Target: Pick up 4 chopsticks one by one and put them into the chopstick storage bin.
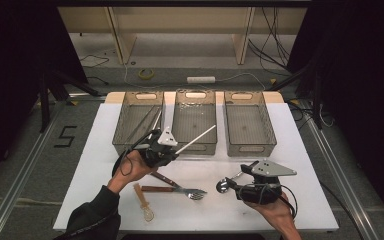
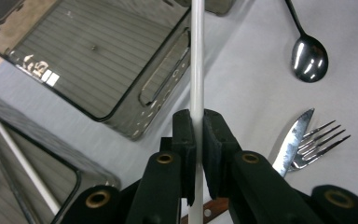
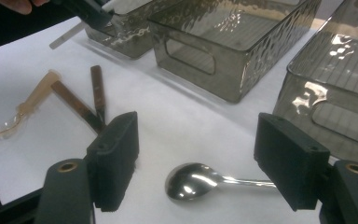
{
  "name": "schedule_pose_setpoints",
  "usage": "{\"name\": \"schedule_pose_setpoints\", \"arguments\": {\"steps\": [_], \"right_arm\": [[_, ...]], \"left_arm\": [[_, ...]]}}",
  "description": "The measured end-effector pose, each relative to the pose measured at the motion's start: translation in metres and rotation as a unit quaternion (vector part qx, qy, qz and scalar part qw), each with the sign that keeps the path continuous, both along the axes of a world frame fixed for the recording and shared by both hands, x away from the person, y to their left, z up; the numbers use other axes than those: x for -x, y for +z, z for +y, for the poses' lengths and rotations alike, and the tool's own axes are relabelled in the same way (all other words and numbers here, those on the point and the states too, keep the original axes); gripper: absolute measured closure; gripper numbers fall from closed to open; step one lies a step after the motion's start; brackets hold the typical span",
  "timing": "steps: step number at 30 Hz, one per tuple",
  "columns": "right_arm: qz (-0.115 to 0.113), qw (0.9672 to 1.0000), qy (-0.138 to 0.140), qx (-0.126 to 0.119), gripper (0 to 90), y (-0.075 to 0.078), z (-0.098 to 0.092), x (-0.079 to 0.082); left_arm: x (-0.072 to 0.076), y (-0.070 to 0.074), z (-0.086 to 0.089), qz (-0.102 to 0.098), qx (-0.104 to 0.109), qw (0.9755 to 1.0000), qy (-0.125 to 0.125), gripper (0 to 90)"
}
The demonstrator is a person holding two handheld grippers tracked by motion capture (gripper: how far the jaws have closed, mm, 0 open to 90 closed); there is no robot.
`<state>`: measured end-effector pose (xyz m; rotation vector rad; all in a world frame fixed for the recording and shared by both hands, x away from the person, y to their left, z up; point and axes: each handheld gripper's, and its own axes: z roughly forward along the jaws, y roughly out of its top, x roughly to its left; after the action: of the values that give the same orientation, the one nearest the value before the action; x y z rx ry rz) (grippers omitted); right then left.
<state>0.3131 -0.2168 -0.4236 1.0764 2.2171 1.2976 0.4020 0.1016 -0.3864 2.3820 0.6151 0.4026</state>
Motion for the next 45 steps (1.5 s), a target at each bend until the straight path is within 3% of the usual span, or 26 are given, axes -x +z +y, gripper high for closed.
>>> {"name": "schedule_pose_setpoints", "arguments": {"steps": [10,21,36,45], "right_arm": [[0.003,1.0000,0.003,0.000,31.4,-0.001,0.002,0.001],[0.001,1.0000,0.004,0.000,30.7,-0.002,0.003,0.001],[0.003,1.0000,0.007,0.002,30.7,-0.003,0.005,0.002],[0.003,1.0000,0.009,0.003,30.6,-0.003,0.006,0.002]], "left_arm": [[-0.009,0.014,0.027,0.004,0.037,0.9983,0.045,84.0],[-0.017,0.024,0.056,-0.004,0.071,0.9930,0.094,83.9],[-0.031,0.027,0.099,-0.008,0.108,0.9808,0.162,84.0],[-0.047,0.029,0.115,-0.019,0.129,0.9708,0.202,83.9]]}}
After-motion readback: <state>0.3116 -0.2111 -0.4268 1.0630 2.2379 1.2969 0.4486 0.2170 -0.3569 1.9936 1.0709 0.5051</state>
